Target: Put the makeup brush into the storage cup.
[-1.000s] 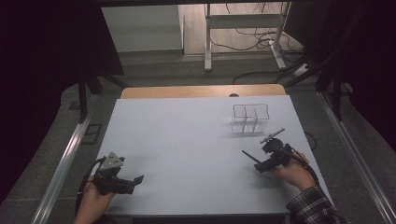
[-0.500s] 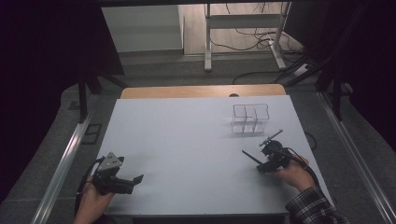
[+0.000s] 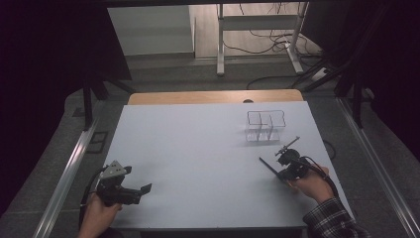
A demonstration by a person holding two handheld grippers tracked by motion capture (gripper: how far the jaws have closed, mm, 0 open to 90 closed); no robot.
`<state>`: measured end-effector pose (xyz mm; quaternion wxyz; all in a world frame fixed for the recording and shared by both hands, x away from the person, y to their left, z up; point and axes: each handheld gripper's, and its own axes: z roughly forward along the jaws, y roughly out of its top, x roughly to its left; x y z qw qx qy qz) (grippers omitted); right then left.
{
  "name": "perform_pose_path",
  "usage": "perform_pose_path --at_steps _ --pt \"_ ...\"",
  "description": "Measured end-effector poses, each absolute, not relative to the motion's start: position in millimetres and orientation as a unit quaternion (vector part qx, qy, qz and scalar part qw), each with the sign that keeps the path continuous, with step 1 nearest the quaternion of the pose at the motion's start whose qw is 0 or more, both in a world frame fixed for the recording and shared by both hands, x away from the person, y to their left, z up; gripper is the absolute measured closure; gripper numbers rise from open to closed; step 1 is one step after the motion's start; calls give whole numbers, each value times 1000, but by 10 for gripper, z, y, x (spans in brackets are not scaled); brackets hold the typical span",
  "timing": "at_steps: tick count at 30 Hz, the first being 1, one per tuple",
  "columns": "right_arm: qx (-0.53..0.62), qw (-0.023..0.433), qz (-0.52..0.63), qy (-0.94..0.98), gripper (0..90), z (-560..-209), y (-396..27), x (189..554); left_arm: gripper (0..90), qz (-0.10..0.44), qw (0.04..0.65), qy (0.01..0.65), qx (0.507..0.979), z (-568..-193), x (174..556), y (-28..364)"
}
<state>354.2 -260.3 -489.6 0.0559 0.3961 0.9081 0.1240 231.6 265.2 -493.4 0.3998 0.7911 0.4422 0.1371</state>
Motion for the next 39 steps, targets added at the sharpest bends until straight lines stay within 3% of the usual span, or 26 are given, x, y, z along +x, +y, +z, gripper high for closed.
perform_pose_path --at_steps 9,39 --pt "396 64 167 901 839 -4738 -2638 3497 0 151 389 424 804 -4928 2303 2621" --pt "331 73 217 915 839 -4504 -2334 3325 0 119 374 395 831 -4856 2335 2313"
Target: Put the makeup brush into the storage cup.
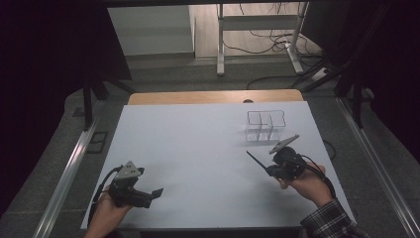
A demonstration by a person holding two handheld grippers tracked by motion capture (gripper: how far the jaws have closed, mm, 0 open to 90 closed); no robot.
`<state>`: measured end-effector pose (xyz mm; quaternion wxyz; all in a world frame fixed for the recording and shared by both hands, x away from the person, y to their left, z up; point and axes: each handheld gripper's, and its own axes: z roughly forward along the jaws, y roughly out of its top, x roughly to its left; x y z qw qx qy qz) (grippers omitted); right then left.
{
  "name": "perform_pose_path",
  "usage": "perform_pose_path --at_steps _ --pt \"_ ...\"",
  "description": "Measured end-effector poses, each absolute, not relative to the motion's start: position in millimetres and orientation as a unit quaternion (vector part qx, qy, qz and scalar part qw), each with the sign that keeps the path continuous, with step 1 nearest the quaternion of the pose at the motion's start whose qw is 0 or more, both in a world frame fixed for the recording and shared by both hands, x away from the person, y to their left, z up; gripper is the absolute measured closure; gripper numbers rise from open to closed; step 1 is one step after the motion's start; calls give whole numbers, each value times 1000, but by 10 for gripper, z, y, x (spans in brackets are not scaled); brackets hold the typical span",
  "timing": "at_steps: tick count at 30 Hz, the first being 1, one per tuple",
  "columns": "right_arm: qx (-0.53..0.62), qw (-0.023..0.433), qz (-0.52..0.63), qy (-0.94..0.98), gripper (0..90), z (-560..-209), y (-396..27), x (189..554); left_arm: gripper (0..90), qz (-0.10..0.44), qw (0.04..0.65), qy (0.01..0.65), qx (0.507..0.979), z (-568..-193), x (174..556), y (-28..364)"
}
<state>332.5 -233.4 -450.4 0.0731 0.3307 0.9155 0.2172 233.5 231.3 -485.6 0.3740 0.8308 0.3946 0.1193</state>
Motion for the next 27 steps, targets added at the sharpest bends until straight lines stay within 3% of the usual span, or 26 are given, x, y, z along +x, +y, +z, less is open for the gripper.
perform_pose_path --at_steps 27 --pt "283 48 232 929 838 -4482 -1949 3274 0 102 400 362 836 -4799 2612 1979"
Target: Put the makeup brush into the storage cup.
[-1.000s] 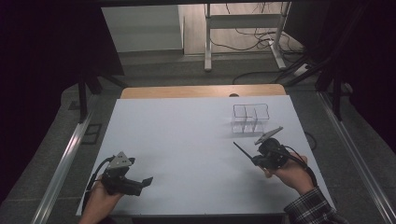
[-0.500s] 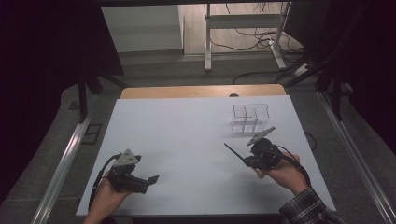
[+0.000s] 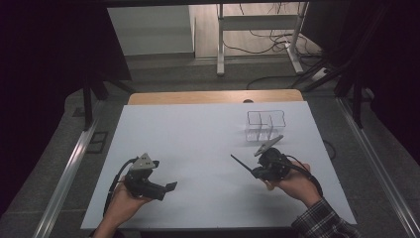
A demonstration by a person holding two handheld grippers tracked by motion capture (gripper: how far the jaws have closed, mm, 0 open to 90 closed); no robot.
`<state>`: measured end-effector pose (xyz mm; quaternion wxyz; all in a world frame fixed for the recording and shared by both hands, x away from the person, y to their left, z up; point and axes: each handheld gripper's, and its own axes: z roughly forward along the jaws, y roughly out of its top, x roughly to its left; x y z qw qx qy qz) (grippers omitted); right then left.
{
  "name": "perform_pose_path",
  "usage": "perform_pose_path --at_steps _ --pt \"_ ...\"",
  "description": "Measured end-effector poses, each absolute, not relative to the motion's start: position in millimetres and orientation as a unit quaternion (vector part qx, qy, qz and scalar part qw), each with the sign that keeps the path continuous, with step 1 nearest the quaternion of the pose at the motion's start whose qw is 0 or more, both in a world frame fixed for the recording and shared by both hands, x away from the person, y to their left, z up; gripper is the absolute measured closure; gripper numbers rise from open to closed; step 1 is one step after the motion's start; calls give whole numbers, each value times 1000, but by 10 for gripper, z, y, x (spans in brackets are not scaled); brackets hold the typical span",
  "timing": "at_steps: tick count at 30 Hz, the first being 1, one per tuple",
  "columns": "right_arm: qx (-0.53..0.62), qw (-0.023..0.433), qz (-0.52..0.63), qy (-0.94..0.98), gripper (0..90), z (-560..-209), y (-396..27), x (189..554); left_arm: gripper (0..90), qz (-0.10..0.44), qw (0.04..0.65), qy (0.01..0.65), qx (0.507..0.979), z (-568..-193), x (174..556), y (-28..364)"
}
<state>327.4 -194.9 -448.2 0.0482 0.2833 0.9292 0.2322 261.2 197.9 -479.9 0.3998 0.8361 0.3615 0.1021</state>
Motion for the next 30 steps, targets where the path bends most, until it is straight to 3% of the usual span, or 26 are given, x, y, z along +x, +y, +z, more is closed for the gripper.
perform_pose_path --at_steps 30 --pt "219 14 214 952 838 -4474 -1448 3237 0 87 387 294 870 -4806 2843 1434"
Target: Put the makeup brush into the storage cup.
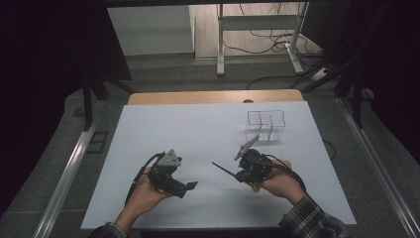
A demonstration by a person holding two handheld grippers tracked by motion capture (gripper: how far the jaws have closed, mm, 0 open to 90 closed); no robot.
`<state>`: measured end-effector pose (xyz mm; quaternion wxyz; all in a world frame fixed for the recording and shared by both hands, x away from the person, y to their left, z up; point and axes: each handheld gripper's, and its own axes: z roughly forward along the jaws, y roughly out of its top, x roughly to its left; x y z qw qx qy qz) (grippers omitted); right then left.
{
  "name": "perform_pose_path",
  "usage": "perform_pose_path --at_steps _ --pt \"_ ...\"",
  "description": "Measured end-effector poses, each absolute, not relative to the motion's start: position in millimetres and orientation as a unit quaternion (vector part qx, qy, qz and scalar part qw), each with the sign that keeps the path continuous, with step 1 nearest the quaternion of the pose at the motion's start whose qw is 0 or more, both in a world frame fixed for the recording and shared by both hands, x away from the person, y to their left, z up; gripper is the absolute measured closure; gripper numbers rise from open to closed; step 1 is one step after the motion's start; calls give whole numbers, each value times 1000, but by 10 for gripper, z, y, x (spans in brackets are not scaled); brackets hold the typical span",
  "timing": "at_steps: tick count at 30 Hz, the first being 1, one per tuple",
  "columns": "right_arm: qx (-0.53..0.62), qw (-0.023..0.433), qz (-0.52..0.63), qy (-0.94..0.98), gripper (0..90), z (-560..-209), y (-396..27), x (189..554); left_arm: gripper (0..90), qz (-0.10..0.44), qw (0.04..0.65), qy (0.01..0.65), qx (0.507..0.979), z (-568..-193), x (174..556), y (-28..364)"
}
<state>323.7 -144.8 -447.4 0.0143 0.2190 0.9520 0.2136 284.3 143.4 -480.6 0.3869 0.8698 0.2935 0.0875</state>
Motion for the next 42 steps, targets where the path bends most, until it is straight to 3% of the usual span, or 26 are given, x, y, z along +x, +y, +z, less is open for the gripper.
perform_pose_path --at_steps 31,38,42 --pt "161 -28 196 967 838 -4499 -1079 3116 89 82 346 213 910 -4910 2933 959" --pt "152 -35 194 969 837 -4491 -1031 3088 234 88 338 180 920 -4895 2888 932" --pt "150 -42 192 969 837 -4497 -1012 3072 392 87 337 165 923 -4888 2864 928"
